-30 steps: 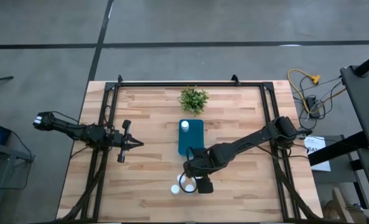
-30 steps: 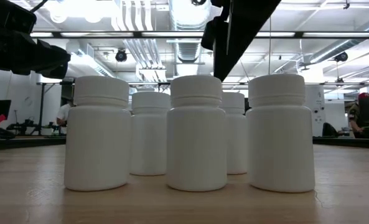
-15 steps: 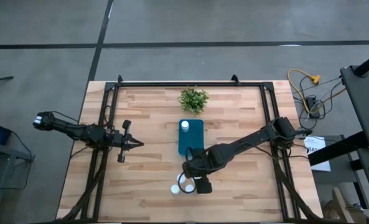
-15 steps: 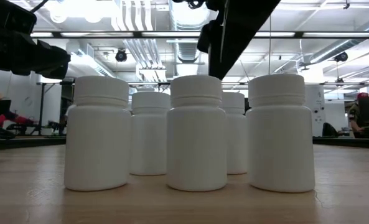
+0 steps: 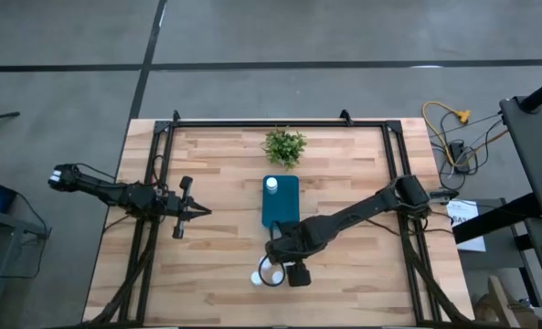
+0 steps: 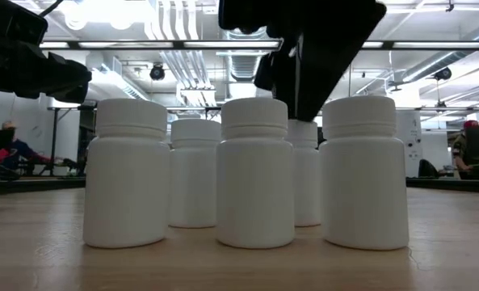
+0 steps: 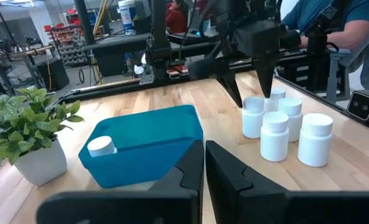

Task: Pick and place pill bottles into a basket
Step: Put the white pill bottle into the blue bin

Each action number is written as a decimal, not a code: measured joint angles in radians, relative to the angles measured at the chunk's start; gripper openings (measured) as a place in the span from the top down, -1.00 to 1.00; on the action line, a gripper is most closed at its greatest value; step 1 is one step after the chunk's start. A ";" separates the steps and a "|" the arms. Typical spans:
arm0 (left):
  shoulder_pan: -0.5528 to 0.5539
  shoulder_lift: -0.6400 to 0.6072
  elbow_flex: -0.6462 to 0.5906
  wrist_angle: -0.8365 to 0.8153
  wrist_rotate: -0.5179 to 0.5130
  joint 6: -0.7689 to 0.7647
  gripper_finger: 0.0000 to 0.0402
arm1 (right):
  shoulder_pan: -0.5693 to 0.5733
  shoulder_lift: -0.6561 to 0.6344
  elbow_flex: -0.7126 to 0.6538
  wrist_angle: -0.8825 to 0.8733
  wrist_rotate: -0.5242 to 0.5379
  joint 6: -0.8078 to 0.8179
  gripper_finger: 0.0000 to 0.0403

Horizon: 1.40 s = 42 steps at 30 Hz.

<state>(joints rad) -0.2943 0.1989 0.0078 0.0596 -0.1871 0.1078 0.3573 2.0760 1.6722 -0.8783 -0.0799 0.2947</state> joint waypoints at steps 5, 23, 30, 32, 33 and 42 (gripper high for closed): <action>0.000 0.000 0.000 0.000 0.000 -0.004 1.00 | 0.000 0.023 0.000 0.001 0.000 0.000 -0.22; 0.000 0.004 0.000 -0.001 0.000 -0.025 1.00 | -0.002 0.033 0.006 0.004 0.002 -0.015 0.27; 0.000 0.008 0.000 -0.001 0.000 -0.025 1.00 | -0.002 0.033 0.006 0.006 0.002 -0.024 0.27; 0.000 0.011 0.000 -0.001 0.000 -0.025 1.00 | -0.002 0.031 0.006 0.006 0.005 -0.020 0.27; 0.000 0.011 0.000 -0.001 0.000 -0.025 1.00 | -0.002 0.029 0.006 0.005 0.010 -0.020 0.27; 0.000 0.017 0.000 -0.001 0.000 -0.025 1.00 | -0.002 0.005 0.176 -0.176 0.180 -0.055 0.27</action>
<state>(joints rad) -0.2944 0.2157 0.0078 0.0589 -0.1871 0.0826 0.3553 2.0808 1.8482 -1.0542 0.1005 0.2395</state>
